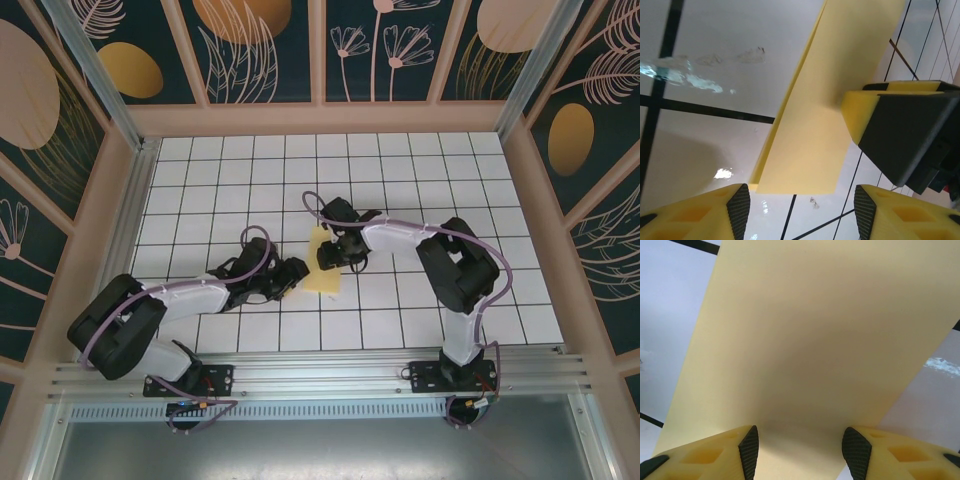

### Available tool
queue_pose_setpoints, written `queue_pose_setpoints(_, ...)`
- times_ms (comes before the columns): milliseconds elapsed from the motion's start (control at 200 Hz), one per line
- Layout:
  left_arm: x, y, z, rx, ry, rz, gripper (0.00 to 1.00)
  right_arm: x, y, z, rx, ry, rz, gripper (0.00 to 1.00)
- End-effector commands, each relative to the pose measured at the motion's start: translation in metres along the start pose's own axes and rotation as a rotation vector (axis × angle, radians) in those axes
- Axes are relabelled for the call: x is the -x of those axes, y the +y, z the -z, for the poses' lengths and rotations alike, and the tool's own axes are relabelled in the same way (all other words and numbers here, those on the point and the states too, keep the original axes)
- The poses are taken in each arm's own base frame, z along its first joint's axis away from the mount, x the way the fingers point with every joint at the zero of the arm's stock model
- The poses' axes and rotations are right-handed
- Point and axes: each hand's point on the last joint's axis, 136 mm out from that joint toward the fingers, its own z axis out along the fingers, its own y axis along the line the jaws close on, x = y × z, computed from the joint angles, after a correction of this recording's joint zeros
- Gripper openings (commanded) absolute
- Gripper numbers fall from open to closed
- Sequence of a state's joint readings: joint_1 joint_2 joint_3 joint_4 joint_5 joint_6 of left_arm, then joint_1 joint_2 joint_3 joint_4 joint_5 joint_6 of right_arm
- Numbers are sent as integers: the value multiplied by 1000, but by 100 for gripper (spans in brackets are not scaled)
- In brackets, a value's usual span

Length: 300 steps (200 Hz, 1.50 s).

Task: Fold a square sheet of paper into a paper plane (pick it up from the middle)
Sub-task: Fold the triangle a second time at the center of the table.

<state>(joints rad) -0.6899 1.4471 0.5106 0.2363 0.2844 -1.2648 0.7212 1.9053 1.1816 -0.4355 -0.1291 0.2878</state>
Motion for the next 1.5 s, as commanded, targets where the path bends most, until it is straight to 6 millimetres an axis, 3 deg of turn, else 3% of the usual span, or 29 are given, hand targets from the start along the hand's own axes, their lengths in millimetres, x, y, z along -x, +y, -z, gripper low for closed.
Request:
queue_pose_setpoints(0,-3,-6,-5,2,15,-13,58,-50,-15,-42,0,171,-36,53)
queue_pose_setpoints(370,-12,-3,-14,45,62,-28,59,-54,-21,-46,-5,182,-56,52)
queue_pose_setpoints(841,-1,6,-14,154,18,-46,63,-56,-22,-49,-7,188,-59,51)
queue_pose_setpoints(1496,-7,-18,-26,66,72,-75,57,-56,-24,-50,-9,192,-66,50)
